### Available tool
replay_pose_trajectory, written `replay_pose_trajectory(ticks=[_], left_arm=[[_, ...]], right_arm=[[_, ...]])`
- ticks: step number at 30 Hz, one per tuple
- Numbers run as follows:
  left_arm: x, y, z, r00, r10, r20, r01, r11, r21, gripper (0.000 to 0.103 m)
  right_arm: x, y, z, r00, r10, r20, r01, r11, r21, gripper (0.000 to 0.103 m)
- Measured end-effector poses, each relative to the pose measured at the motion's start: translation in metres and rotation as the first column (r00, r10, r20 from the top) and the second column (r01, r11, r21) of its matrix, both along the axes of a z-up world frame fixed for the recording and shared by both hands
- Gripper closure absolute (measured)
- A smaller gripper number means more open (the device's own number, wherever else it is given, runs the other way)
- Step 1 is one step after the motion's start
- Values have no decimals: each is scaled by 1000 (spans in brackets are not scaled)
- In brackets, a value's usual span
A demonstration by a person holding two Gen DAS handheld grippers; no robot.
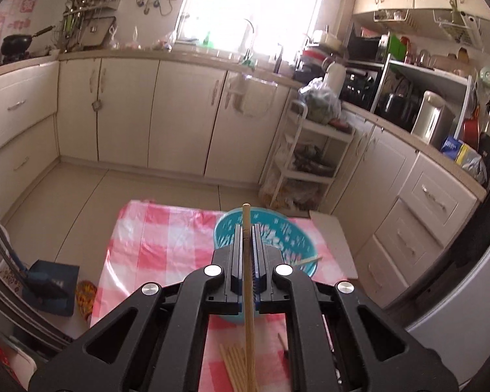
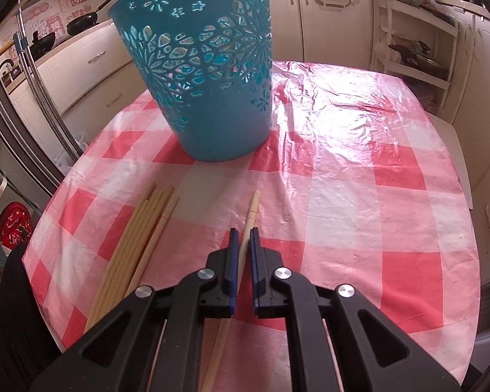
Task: Organize utensils
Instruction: 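Lift the stick with the left gripper over the basket and release it inside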
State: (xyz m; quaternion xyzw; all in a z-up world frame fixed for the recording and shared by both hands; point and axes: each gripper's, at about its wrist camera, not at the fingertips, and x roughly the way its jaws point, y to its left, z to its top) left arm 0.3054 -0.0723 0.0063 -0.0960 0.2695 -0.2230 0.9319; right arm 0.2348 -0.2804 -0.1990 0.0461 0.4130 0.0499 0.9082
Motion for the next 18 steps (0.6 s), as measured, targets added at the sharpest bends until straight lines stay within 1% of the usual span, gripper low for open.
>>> replay_pose_trajectory(ticks=[5,9,13,18], left_arm=[[20,-14,34,993,74,88,-69,995,-67,99],[46,-25,41,983,138,118,-126,987,-104,99],[72,-36,30,971,200,129,-185,976,-118,99],[100,-48,0,965,248,91,-235,963,-132,99]], right_arm=[[0,-1,0,1000,-1,2,1,1000,9,96],[-1,-3,0,1000,-1,3,1,1000,16,96],[0,-2,0,1000,0,3,0,1000,12,96],[1,1,0,1000,7,4,-7,1000,-4,96]])
